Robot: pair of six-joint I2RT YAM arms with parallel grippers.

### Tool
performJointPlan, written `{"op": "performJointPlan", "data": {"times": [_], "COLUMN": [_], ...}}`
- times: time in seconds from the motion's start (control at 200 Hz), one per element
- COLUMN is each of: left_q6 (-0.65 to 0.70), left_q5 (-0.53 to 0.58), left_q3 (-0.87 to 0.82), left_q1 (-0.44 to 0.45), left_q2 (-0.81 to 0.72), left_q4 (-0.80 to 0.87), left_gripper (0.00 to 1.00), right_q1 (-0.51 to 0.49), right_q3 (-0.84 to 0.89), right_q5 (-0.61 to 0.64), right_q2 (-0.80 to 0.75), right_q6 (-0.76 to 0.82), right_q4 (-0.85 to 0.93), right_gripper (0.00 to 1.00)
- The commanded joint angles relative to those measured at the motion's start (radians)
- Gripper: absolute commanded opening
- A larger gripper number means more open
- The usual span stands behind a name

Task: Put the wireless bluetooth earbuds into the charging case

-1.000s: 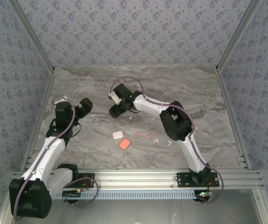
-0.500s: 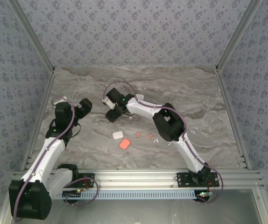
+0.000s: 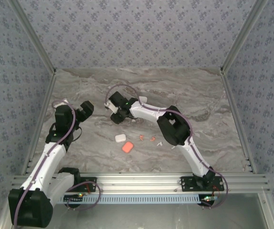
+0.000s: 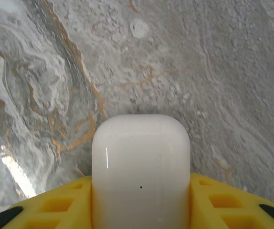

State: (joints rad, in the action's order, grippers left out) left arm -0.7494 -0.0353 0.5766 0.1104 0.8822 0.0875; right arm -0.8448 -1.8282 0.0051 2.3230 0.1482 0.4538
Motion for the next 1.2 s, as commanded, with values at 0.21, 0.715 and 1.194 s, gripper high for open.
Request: {"op": "performJointPlan", "data": {"times": [0.21,0.715,1.194], "left_q6": [0.075,0.102,0.166], "left_q5": [-0.175,-0.750,-0.812], "left_q3": [0.045,0.226,0.374], "left_q1": [-0.008,0.161,0.360], "left_q2": [-0.007,0.151,0.337], "left_q4": [-0.007,-0.205,-0.215], "left_gripper": [0.97,0.89,0.78], "right_q1": [0.043,0.058,0.039], "right_q3": [0.324,0.749,0.763], "right_q5": [-0.049,-0.074,-0.071], "right_q2": [-0.380,-1.009,-1.118], "right_q6": [0.090,0.318,0.410], "right_q4": [-0.181,-0.325,-0.311], "right_gripper": [0.41,0.40,0.38]}}
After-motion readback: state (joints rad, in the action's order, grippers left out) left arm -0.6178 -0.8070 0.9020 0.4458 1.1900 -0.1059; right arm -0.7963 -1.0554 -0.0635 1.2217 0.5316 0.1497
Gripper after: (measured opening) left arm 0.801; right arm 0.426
